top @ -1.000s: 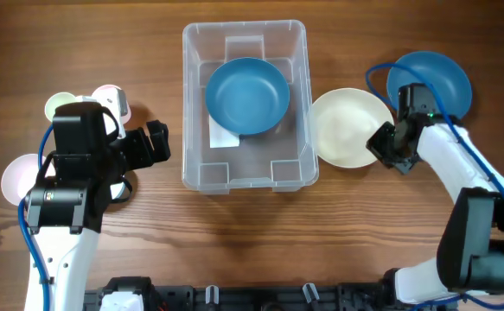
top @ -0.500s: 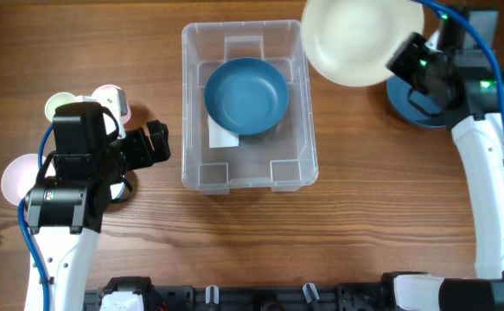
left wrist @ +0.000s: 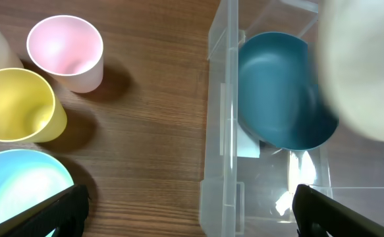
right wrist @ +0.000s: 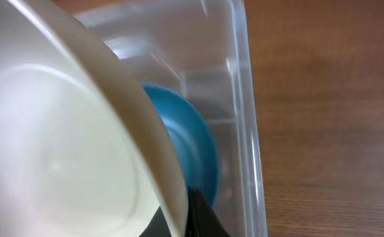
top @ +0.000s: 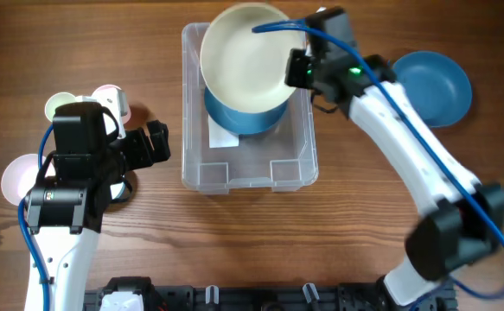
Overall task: Pack container
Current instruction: 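Lift the cream bowl and place it onto the teal bowl in the container, then move the right gripper to the lower teal bowl and grasp its rim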
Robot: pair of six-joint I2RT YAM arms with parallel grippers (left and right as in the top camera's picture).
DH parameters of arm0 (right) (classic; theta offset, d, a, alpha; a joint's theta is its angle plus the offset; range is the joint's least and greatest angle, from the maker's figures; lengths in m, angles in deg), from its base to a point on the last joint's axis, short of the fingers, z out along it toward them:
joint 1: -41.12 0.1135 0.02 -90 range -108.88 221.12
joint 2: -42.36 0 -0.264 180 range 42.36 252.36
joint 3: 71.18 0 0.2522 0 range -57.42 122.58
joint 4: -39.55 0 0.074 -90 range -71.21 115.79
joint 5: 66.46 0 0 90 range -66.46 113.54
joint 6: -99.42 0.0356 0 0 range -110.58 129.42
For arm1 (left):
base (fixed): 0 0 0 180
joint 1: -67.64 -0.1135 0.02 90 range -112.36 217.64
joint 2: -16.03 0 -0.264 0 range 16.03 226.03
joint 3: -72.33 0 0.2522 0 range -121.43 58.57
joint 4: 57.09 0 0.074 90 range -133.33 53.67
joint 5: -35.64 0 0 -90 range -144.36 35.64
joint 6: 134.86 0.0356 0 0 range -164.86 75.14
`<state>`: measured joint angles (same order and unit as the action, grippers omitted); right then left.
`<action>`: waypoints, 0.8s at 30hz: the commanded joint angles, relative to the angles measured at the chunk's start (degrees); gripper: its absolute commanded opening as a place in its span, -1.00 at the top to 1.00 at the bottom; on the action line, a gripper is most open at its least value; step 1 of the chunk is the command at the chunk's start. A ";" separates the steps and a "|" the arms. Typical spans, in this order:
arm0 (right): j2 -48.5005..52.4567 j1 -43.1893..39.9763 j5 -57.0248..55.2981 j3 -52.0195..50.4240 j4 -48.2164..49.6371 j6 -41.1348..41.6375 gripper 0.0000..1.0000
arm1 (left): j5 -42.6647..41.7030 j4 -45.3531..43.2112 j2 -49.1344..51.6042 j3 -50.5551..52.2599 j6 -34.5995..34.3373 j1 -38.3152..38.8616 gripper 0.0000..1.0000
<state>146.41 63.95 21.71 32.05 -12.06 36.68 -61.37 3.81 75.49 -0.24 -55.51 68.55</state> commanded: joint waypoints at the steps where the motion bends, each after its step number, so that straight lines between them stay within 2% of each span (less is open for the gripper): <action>1: 4.79 0.00 1.14 0.96 1.42 -0.33 0.92 | -0.68 -0.13 0.02 -0.96 -0.52 0.04 -1.00; 4: 7.08 0.04 2.60 0.96 1.62 -0.31 0.90 | -0.68 -0.13 0.02 -0.96 -0.52 0.04 -1.00; 5: 7.10 0.04 2.80 0.96 1.62 -0.37 0.73 | -0.68 -0.13 0.02 -0.96 -0.52 0.04 -1.00; 7: 7.06 0.04 3.17 1.09 1.53 -0.92 0.53 | -0.68 -0.11 0.02 -0.96 -0.52 0.04 -0.99; 8: 7.06 0.04 3.87 2.29 0.09 -2.19 0.19 | -0.68 -0.11 0.02 -0.96 -0.52 0.04 -1.00; 12: 5.77 -0.39 2.19 8.35 -6.71 -3.10 0.19 | -0.68 -0.07 0.02 -0.96 -0.52 0.04 -1.00; 15: 1.97 -2.51 -1.77 12.83 -11.54 -0.50 0.15 | -0.68 0.42 0.02 -0.96 -0.52 0.04 -1.00; 18: -5.14 -8.92 -5.81 14.14 -16.55 6.14 0.04 | -0.66 0.63 0.02 -0.96 -0.52 0.04 -0.99; 21: -9.20 -18.18 -5.81 14.12 -21.44 10.14 -0.22 | -0.68 0.63 0.02 -0.96 -0.52 0.04 -0.99; 22: -9.75 -22.27 -5.40 14.12 -23.47 11.41 -0.32 | -0.66 0.63 0.02 -0.96 -0.52 0.04 -1.00; 24: -9.51 -31.69 -2.45 13.22 -26.99 11.65 -0.37 | -0.68 0.63 0.02 -0.96 -0.52 0.04 -0.99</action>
<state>136.36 41.31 17.69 45.89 -35.38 44.84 -61.37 4.40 75.49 -0.24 -55.51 68.55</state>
